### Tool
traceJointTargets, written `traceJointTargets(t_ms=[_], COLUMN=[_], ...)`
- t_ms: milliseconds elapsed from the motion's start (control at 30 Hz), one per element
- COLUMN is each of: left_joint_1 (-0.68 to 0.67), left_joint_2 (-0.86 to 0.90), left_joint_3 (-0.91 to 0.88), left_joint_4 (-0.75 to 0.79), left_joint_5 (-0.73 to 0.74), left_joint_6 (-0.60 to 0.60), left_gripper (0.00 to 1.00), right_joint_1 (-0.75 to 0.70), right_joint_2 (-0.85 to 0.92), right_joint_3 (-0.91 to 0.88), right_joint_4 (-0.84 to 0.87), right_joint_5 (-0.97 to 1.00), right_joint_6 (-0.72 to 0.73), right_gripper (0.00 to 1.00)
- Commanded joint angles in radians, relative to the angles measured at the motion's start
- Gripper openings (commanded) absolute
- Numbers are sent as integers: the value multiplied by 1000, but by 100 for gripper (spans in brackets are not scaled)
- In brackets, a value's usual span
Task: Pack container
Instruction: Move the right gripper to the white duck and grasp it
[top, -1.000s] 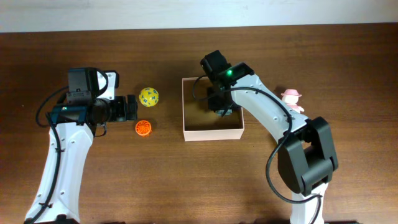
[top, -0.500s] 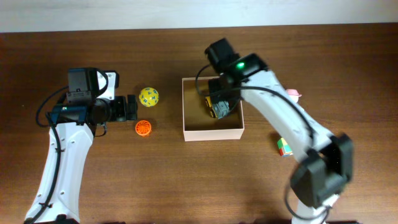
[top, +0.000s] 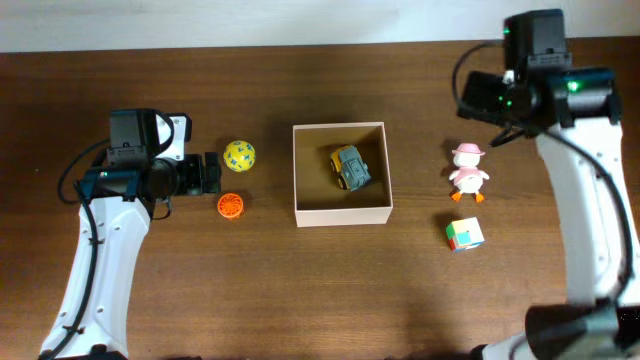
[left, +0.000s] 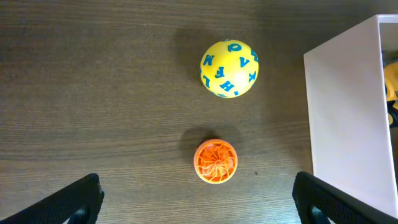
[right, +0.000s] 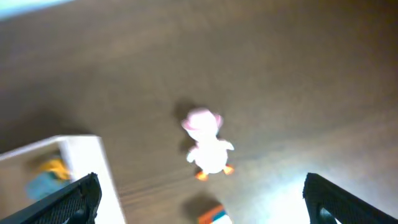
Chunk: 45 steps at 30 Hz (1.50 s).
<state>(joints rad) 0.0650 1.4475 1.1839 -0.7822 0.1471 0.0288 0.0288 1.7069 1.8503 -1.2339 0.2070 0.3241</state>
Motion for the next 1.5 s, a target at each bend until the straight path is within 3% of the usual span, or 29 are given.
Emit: traceJointTargets(t_ms=[0, 133, 500, 667, 833, 1000, 1233, 1467], left_joint_1=[3, 3, 3, 3, 3, 3, 3, 3], left_joint_2=[0, 0, 0, 0, 0, 0, 0, 0], left_joint_3=[16, 16, 16, 16, 16, 16, 16, 16], left_joint_4=[0, 0, 0, 0, 0, 0, 0, 0], left_joint_5=[14, 14, 14, 14, 14, 14, 14, 14], left_joint_6=[-11, -10, -11, -11, -11, -11, -11, -11], left_gripper=[99, 99, 99, 99, 99, 99, 99, 99], right_joint_1=[-51, -82, -84, -85, -85, -80, -6, 188], right_joint_2=[106, 218, 447, 514, 524, 463, 189, -71], right_joint_3=[-85, -140, -148, -150, -156, -156, -122, -99], right_joint_4=[8, 45, 74, 70, 67, 59, 9, 45], right_joint_5=[-92, -122, -124, -127, -129, -129, -148, -225], right_joint_6=[-42, -129, -134, -134, -133, -132, -103, -26], right_gripper=[98, 97, 93, 72, 40, 27, 6, 4])
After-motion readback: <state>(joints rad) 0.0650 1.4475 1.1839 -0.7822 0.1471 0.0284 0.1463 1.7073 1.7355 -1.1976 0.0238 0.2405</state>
